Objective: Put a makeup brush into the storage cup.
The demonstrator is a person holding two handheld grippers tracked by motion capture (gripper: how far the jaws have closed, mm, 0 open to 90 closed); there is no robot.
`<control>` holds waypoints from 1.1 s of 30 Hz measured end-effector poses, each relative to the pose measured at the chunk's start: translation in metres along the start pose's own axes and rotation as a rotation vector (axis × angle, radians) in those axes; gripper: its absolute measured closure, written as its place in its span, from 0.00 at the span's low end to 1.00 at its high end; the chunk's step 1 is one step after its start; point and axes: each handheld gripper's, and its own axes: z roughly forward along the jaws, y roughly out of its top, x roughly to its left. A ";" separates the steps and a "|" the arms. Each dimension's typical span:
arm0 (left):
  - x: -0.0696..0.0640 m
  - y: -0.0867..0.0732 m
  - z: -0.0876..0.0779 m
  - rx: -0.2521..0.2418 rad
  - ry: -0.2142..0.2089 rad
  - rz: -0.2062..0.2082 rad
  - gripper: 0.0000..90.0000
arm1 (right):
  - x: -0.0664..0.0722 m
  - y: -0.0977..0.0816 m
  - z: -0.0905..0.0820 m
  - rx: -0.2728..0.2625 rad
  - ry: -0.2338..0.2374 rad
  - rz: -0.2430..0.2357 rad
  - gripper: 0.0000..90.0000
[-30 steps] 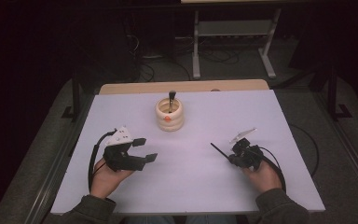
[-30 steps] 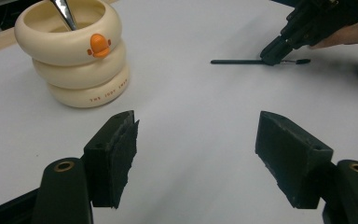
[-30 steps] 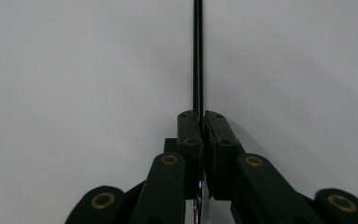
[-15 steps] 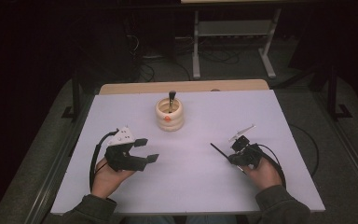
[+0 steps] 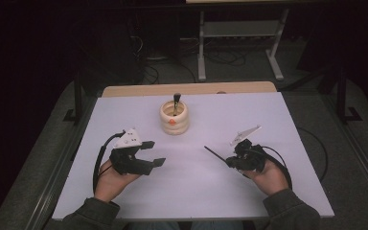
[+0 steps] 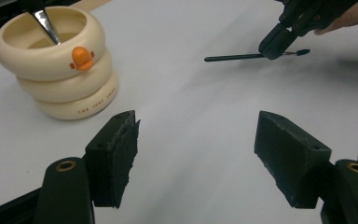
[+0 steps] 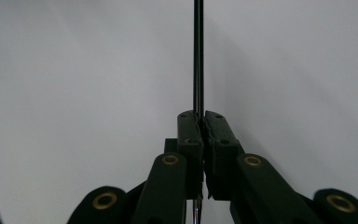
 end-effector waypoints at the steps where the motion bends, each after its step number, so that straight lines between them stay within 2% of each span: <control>1: -0.001 0.001 0.000 -0.001 -0.003 0.004 0.33 | 0.004 0.004 -0.002 -0.008 0.018 -0.026 0.95; 9: -0.006 0.012 0.002 0.022 -0.032 0.048 0.36 | 0.025 0.024 -0.014 -0.038 0.084 -0.116 0.95; 14: -0.010 0.016 0.002 0.035 -0.072 0.080 0.39 | 0.037 0.037 -0.017 -0.041 0.112 -0.177 0.95; 18: -0.012 0.019 0.002 0.057 -0.096 0.114 0.42 | 0.048 0.047 -0.016 -0.038 0.143 -0.254 0.95; 21: -0.014 0.021 0.003 0.069 -0.111 0.130 0.45 | 0.054 0.051 -0.015 -0.039 0.157 -0.280 0.95; 22: -0.017 0.024 0.003 0.086 -0.131 0.159 0.47 | 0.062 0.058 -0.016 -0.039 0.181 -0.311 0.95; 23: -0.018 0.024 0.004 0.088 -0.141 0.162 0.48 | 0.064 0.060 -0.015 -0.042 0.190 -0.324 0.95; 27: -0.021 0.027 0.005 0.104 -0.162 0.182 0.49 | 0.072 0.065 -0.015 -0.032 0.208 -0.355 0.95; 33: -0.025 0.028 0.010 0.151 -0.220 0.222 0.56 | 0.080 0.071 -0.013 -0.030 0.238 -0.402 0.95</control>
